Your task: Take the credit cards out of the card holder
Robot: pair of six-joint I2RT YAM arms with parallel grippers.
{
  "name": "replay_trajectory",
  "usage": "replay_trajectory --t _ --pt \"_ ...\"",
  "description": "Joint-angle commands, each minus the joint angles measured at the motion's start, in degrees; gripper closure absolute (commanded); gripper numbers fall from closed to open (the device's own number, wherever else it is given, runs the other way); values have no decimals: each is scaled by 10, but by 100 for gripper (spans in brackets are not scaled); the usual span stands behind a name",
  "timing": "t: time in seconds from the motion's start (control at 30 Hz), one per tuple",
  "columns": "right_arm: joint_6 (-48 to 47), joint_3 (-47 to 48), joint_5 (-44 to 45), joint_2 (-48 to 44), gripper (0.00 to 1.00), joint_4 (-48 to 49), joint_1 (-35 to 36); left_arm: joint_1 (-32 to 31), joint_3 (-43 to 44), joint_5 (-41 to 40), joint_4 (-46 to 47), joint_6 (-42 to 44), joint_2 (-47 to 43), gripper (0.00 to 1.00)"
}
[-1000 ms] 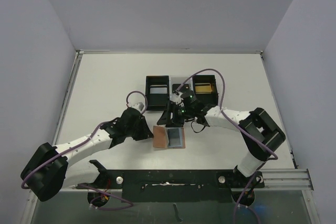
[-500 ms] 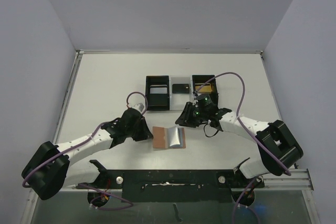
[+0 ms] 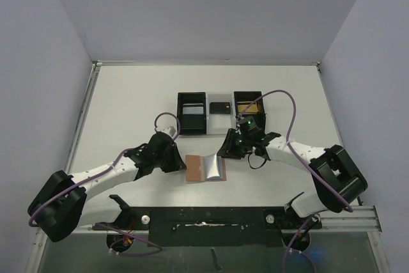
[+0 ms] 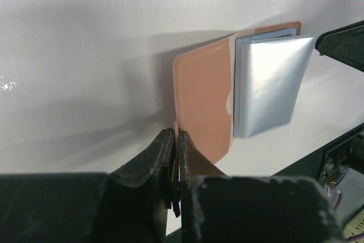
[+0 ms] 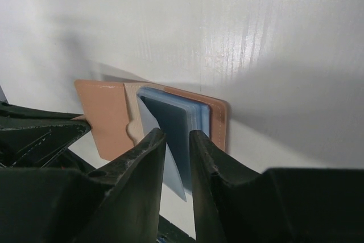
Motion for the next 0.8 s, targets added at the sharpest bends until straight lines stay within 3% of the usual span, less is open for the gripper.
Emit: replay_trajectory --t 0.0,0.2,0.5,0.77 --pt "1 7 22 -13 76 8 3 3 8 5 18 9 1 96" --pt "-2 8 59 -29 81 -19 1 3 8 5 17 10 1 96" --pt "-21 36 28 31 87 -14 26 3 12 12 22 10 7 96" --pt "-31 70 37 42 87 -35 52 3 12 18 30 9 14 96"
